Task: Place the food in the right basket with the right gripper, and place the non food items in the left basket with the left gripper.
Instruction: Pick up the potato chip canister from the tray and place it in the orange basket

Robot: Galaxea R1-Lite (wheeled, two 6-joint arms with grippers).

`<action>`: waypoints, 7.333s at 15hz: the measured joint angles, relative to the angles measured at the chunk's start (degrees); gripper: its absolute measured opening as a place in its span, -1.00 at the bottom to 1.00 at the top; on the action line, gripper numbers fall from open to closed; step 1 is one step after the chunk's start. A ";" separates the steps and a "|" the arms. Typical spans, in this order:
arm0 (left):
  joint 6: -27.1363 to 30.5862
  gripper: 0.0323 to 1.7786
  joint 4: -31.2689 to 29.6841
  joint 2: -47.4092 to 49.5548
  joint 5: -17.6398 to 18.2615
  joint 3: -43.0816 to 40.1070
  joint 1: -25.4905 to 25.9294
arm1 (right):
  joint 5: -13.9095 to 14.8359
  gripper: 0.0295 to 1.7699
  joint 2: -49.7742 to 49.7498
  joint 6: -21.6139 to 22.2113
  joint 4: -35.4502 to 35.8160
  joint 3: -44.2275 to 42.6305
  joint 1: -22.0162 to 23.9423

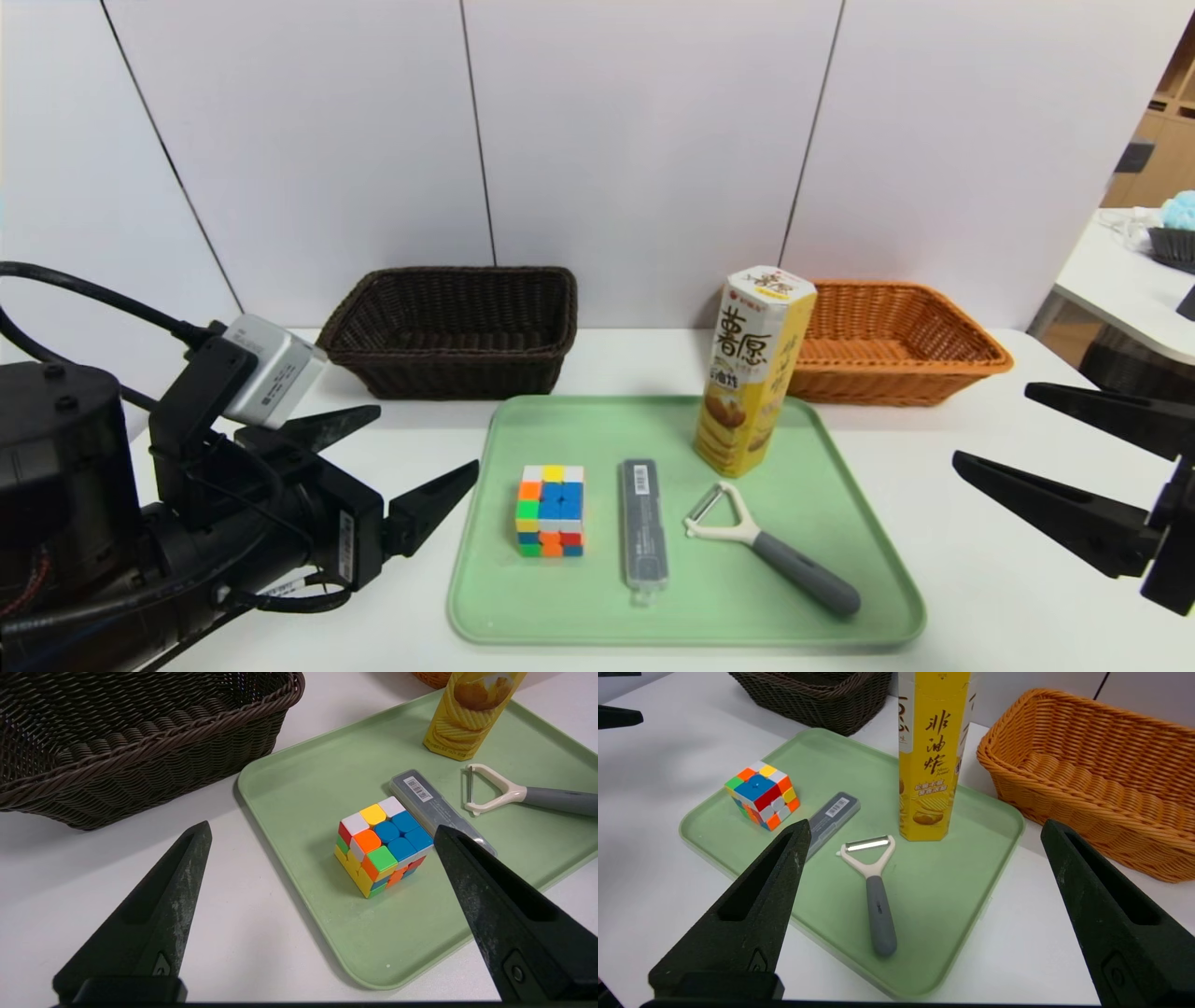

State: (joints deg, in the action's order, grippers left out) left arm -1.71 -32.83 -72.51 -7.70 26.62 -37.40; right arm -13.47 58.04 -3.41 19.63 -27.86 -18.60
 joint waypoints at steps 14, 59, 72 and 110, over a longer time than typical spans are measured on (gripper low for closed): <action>0.33 0.90 0.06 -0.52 -0.04 0.00 -0.05 | -1.30 0.92 30.90 0.15 28.90 -3.47 -2.78; 0.59 0.90 0.00 -2.07 -0.06 -0.13 -0.05 | 1.16 -0.01 41.50 -4.85 29.82 -20.60 -5.38; 0.87 0.90 -0.07 -1.99 0.02 0.20 -0.05 | -0.72 -0.01 35.71 -9.46 14.68 -38.53 5.57; 3.22 0.90 0.00 -1.90 -0.06 1.02 -0.05 | 5.81 0.29 60.54 -5.71 19.32 -48.87 11.14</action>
State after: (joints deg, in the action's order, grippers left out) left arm 1.51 -32.83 -74.41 -7.77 27.65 -37.45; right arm -7.66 118.58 -9.12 38.95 -76.73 -7.46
